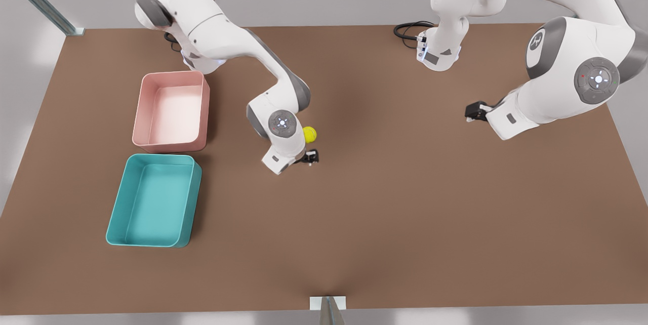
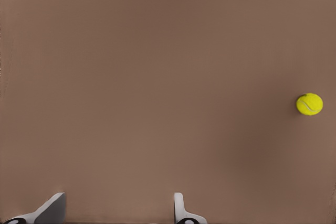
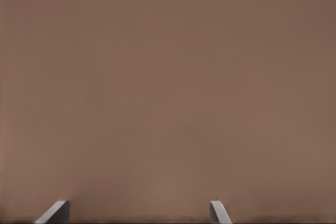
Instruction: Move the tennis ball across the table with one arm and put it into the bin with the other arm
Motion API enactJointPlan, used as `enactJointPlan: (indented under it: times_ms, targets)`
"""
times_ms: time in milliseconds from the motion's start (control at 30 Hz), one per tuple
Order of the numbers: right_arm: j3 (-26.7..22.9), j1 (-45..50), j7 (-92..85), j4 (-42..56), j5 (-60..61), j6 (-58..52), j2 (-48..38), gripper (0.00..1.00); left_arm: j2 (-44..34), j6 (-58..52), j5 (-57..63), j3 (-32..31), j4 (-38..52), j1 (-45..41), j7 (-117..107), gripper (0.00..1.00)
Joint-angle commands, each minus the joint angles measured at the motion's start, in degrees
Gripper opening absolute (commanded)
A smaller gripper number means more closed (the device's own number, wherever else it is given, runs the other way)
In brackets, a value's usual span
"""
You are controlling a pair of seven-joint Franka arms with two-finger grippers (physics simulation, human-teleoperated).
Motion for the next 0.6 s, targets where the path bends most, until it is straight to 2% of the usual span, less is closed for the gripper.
enactJointPlan:
  times_ms: [0,67,200,367,567]
  targets:
    - [0.3,0.9,24.1,-3.1,-0.3,9.2,-1.0,1.0,-0.1,-0.5,0.1,0.0,0.0,0.0,-22.0,1.0]
    - [1.1,2.4,25.9,-8.4,-0.6,16.1,-2.1,1.0,0.0,-0.5,0.1,0.0,-0.1,0.0,-22.1,1.0]
    - [3.1,3.4,26.8,-18.5,-1.0,21.0,-6.1,1.0,0.8,-1.0,0.1,0.0,-0.2,0.2,-22.1,1.0]
    - [4.3,4.1,29.2,-22.1,-1.1,23.0,-5.4,1.0,1.6,-1.9,0.0,0.0,-0.3,0.3,-22.1,1.0]
    - [4.4,4.3,29.1,-21.9,-1.5,23.7,-2.2,1.0,1.7,-2.0,-0.1,0.0,-0.3,0.3,-22.1,1.0]
